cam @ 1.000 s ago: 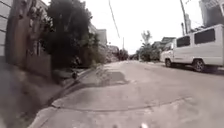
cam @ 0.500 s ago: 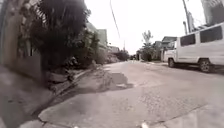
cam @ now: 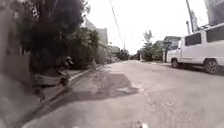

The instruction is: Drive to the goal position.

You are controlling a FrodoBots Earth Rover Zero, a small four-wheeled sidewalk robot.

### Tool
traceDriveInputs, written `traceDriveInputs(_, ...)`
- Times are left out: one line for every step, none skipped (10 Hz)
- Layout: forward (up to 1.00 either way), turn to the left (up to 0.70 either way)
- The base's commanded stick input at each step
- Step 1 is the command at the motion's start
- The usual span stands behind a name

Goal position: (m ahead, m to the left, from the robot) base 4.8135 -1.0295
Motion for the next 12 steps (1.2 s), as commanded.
traceDriveInputs(0.70, 0.00)
traceDriveInputs(0.70, 0.00)
traceDriveInputs(0.70, 0.00)
traceDriveInputs(0.70, 0.00)
traceDriveInputs(0.70, 0.00)
traceDriveInputs(0.70, 0.00)
traceDriveInputs(0.70, 0.00)
traceDriveInputs(0.70, 0.00)
traceDriveInputs(0.70, 0.00)
traceDriveInputs(0.70, 0.00)
traceDriveInputs(0.70, 0.00)
traceDriveInputs(0.70, 0.00)
